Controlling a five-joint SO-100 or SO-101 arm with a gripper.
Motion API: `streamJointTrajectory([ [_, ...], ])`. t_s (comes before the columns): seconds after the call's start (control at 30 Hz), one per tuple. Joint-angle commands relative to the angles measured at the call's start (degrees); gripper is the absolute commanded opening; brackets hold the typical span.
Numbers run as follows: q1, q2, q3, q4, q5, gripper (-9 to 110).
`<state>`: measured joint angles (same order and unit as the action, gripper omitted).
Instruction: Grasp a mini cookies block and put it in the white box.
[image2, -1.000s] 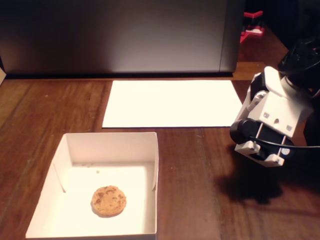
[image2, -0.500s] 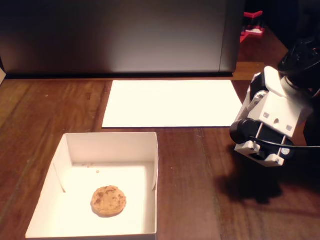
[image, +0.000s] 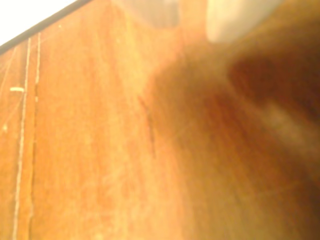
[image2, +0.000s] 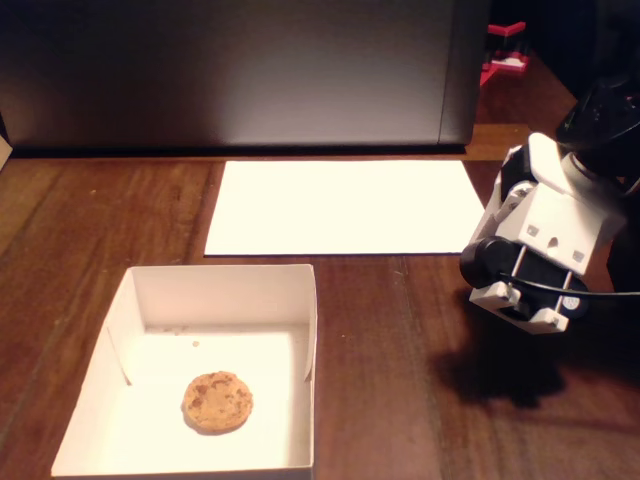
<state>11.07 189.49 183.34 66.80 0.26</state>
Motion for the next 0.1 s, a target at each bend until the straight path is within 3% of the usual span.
streamJointTrajectory([
  [0.0,-0.53,4.13,-0.62,1.76,0.00,0],
  [0.07,-0.53,4.13,-0.62,1.76,0.00,0],
])
